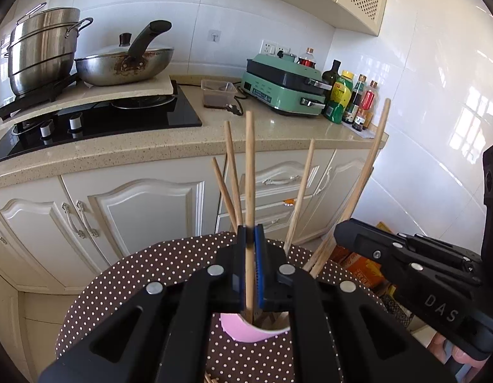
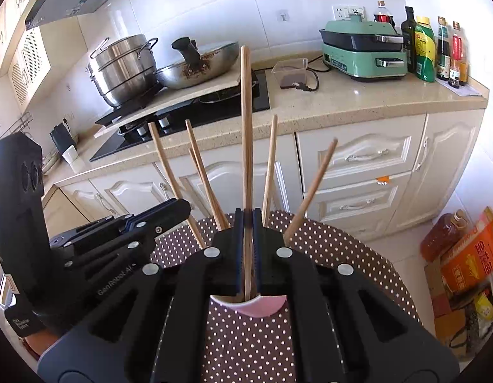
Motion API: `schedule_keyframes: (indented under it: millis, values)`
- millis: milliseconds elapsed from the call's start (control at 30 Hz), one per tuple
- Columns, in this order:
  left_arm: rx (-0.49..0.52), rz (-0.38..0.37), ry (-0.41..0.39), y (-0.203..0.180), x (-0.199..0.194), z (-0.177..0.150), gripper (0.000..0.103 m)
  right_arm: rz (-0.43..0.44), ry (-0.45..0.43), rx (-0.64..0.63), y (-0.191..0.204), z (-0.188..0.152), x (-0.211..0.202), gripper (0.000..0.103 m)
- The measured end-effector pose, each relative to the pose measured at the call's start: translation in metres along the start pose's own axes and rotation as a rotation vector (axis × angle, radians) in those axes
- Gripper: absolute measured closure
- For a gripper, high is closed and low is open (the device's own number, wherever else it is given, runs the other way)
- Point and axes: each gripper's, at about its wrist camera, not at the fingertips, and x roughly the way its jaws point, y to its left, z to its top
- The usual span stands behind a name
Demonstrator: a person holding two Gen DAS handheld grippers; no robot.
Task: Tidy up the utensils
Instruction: 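Lower the left tool's chopstick into the cup while the right tool lowers its own, then open the left tool to release its chopstick while the right tool opens too, then move the left tool to the pile and grasp a chopstick while the right tool approaches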
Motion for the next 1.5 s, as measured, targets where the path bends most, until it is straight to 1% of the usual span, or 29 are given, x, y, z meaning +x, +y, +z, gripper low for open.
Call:
schedule_keyframes:
  millis: [467, 633, 667, 700, 733, 767, 800, 867, 900, 1000, 1100, 1167, 1300, 1400, 1500]
  values:
    - [0.024, -0.003, 0.056, 0.000, -0.011, -0.019, 0.097, -0.030, 0.062, 0.028, 0.006, -0.026, -0.002, 0.097]
    - [0.010, 0.006, 0.079, 0.002, -0.013, -0.025, 0.096, -0.039, 0.073, 0.047, 0.007, -0.032, -0.004, 0.096]
    - [0.005, 0.005, 0.080, 0.002, -0.014, -0.025, 0.090, -0.041, 0.076, 0.050, 0.007, -0.033, -0.004, 0.096]
    - [0.002, 0.006, 0.080, 0.003, -0.016, -0.026, 0.080, -0.043, 0.077, 0.051, 0.008, -0.033, -0.005, 0.096]
    - [0.002, 0.007, 0.078, 0.003, -0.018, -0.026, 0.079, -0.045, 0.078, 0.053, 0.009, -0.033, -0.006, 0.093]
    - [0.003, 0.005, 0.078, 0.004, -0.019, -0.027, 0.078, -0.043, 0.081, 0.056, 0.009, -0.034, -0.006, 0.085]
    - [0.005, 0.004, 0.082, 0.004, -0.020, -0.028, 0.078, -0.044, 0.081, 0.059, 0.010, -0.034, -0.007, 0.080]
    - [0.007, 0.005, 0.086, 0.004, -0.022, -0.029, 0.078, -0.048, 0.068, 0.063, 0.012, -0.035, -0.011, 0.061]
    - [0.006, 0.005, 0.085, 0.005, -0.025, -0.030, 0.078, -0.050, 0.062, 0.063, 0.012, -0.035, -0.013, 0.059]
    - [0.005, 0.008, 0.086, 0.008, -0.031, -0.032, 0.078, -0.046, 0.056, 0.067, 0.016, -0.035, -0.016, 0.059]
    - [-0.002, 0.011, 0.087, 0.011, -0.036, -0.033, 0.073, -0.049, 0.053, 0.067, 0.018, -0.037, -0.020, 0.059]
    - [-0.010, 0.017, 0.092, 0.015, -0.039, -0.036, 0.072, -0.050, 0.054, 0.070, 0.020, -0.038, -0.022, 0.059]
    - [-0.031, 0.026, 0.116, 0.026, -0.044, -0.043, 0.068, -0.054, 0.064, 0.073, 0.023, -0.044, -0.026, 0.059]
    - [-0.058, 0.027, 0.166, 0.036, -0.044, -0.053, 0.064, -0.057, 0.078, 0.075, 0.026, -0.052, -0.027, 0.059]
    - [-0.079, 0.035, 0.239, 0.045, -0.040, -0.068, 0.064, -0.062, 0.108, 0.079, 0.028, -0.063, -0.027, 0.058]
